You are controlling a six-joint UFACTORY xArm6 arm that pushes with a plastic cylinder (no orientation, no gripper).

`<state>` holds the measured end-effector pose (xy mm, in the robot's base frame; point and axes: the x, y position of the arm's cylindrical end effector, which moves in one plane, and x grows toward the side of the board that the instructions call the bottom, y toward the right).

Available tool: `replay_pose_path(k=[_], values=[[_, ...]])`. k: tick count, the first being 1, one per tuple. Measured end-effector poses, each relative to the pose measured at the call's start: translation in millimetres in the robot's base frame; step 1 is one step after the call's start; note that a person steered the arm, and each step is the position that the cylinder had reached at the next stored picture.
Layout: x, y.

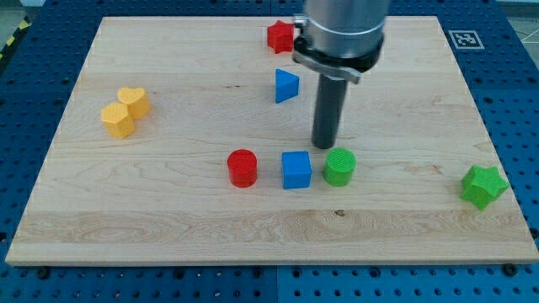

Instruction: Push the green star towards the green circle

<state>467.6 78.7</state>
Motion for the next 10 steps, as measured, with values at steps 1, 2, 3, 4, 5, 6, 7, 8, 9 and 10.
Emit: replay_pose_path(k=[1, 2, 3, 4, 5, 6, 7, 8, 9, 10], values=[[-3.4, 46.4], [-4.1, 94.7], [-5.5, 112.8], [-5.5, 114.0], [-12.1, 109.8], [-19.9, 110.1], [-11.7, 133.6], [-3.3, 184.1], [35.2, 230.5], [78.5, 233.5]])
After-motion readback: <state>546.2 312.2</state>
